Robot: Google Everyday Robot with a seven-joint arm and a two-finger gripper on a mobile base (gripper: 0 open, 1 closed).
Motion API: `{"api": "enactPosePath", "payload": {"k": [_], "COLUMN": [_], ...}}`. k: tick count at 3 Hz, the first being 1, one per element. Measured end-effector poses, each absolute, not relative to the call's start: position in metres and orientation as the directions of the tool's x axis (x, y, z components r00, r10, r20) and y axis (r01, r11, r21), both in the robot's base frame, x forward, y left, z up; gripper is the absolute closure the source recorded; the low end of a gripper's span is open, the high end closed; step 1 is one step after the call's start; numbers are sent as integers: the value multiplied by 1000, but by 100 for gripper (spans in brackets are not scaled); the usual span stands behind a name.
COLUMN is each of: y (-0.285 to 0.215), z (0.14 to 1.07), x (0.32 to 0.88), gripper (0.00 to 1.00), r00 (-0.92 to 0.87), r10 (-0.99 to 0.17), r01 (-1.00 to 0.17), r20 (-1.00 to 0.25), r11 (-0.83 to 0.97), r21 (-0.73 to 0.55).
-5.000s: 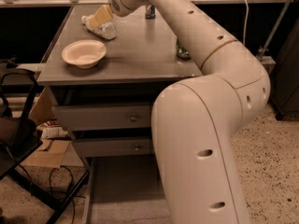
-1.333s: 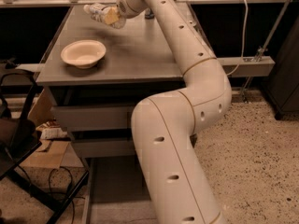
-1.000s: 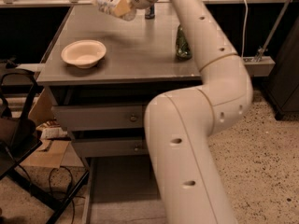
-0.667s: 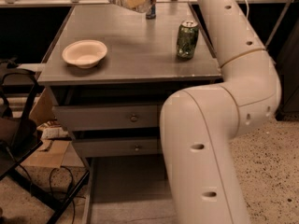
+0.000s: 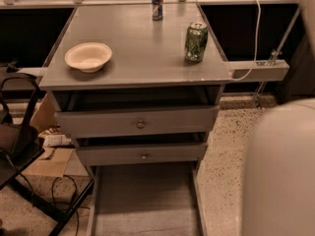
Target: Place blue plastic bottle into bottom drawer
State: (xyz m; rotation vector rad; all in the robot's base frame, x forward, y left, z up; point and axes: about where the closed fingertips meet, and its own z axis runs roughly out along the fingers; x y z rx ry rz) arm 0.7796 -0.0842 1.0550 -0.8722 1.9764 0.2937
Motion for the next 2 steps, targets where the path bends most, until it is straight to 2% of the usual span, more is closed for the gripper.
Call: {"api": "enactPosePath", "payload": {"k": [1,2], "y": [-138,-151], "z": [1109,1104], "x": [719,656], "gripper": [100,100], "r00": [-226,-169], "r10": [-421,-400], "r01": [-624,-632], "r20": [-878,-901], "r11": [755,745], "r21": [-201,-213]}}
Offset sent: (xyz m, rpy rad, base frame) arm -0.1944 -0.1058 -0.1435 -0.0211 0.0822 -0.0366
